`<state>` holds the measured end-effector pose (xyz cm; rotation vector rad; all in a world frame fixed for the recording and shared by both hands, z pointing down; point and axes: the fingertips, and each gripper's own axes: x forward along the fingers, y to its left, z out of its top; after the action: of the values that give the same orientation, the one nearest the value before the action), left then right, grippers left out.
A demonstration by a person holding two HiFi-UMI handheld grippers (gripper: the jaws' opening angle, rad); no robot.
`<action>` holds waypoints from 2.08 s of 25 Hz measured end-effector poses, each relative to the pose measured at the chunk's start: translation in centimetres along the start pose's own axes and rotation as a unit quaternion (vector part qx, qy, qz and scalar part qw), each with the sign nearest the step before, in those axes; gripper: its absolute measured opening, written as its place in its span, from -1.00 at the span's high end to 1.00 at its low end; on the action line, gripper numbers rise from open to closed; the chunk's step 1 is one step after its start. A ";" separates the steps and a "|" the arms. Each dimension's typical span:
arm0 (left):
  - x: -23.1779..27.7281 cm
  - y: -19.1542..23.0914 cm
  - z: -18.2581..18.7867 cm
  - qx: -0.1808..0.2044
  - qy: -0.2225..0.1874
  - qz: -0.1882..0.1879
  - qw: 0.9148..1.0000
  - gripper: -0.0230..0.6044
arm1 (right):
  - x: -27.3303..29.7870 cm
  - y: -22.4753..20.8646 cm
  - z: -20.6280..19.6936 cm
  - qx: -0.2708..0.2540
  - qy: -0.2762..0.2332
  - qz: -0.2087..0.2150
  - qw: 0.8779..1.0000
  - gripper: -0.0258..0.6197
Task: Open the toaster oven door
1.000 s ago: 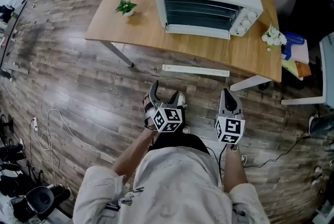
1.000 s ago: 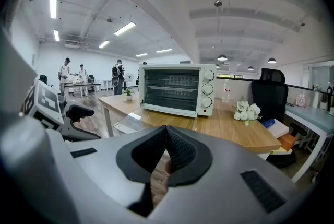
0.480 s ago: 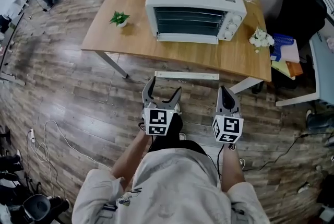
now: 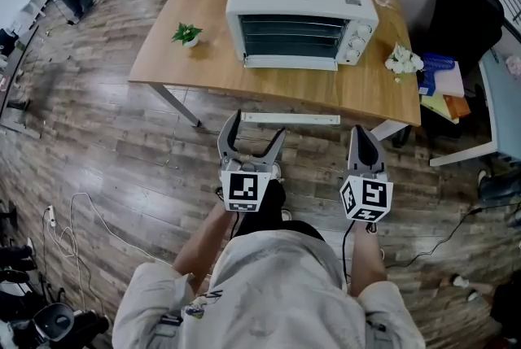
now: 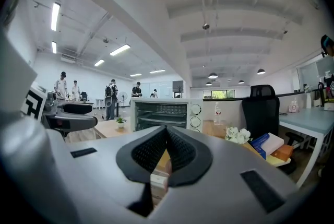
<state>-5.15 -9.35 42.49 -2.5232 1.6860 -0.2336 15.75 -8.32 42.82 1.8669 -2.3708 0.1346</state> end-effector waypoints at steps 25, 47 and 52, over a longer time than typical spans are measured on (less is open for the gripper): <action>0.5 1.1 0.0 0.003 -0.003 0.009 1.000 0.81 | 0.2 0.4 0.4 -0.003 -0.008 -0.008 1.000 0.85; 0.0 0.5 0.0 -0.002 -0.013 -0.009 1.000 0.88 | -0.1 0.8 0.5 -0.007 -0.010 0.002 1.000 0.85; 0.2 0.4 0.2 0.003 -0.015 -0.010 1.000 0.88 | -0.4 0.3 0.4 -0.007 -0.009 -0.002 1.000 0.85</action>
<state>-5.44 -9.72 42.23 -2.5274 1.6474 -0.2000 15.54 -7.95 42.42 1.8754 -2.3727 0.0996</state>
